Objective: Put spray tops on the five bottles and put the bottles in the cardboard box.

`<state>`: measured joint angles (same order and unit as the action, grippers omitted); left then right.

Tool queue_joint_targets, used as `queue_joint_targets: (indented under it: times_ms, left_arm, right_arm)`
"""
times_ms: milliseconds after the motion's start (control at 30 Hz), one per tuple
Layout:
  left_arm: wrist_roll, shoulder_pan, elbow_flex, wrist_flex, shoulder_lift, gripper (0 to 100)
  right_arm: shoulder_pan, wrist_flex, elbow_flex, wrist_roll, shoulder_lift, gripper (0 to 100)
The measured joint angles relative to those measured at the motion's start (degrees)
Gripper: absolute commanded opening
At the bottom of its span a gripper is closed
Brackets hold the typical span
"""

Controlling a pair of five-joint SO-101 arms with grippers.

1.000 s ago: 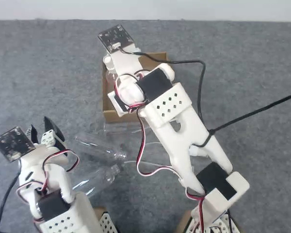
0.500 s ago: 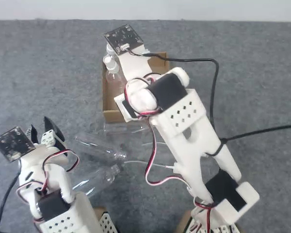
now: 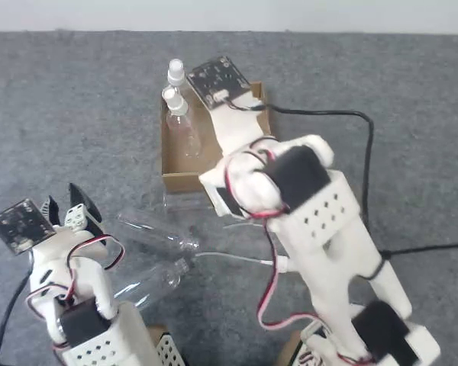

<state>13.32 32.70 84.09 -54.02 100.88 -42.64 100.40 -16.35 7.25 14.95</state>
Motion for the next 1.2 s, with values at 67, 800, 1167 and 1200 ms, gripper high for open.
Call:
queue_joint_targets:
  times_ms: [67, 800, 1167, 1200]
  left_arm:
    - [0.00, 0.00, 0.00, 0.00, 0.00, 13]
    - [0.00, 0.00, 0.00, 0.00, 0.00, 13]
    - [0.00, 0.00, 0.00, 0.00, 0.00, 13]
    - [0.00, 0.00, 0.00, 0.00, 0.00, 13]
  right_arm:
    - [0.00, 0.00, 1.93, 0.00, 1.93, 6.1]
    - [-0.18, -23.47, 32.70, 1.23, 8.00, 9.1]
    - [-0.09, -26.29, 34.37, 15.91, 8.00, 27.5]
    - [-0.18, -26.29, 34.37, 16.70, 8.00, 27.5]
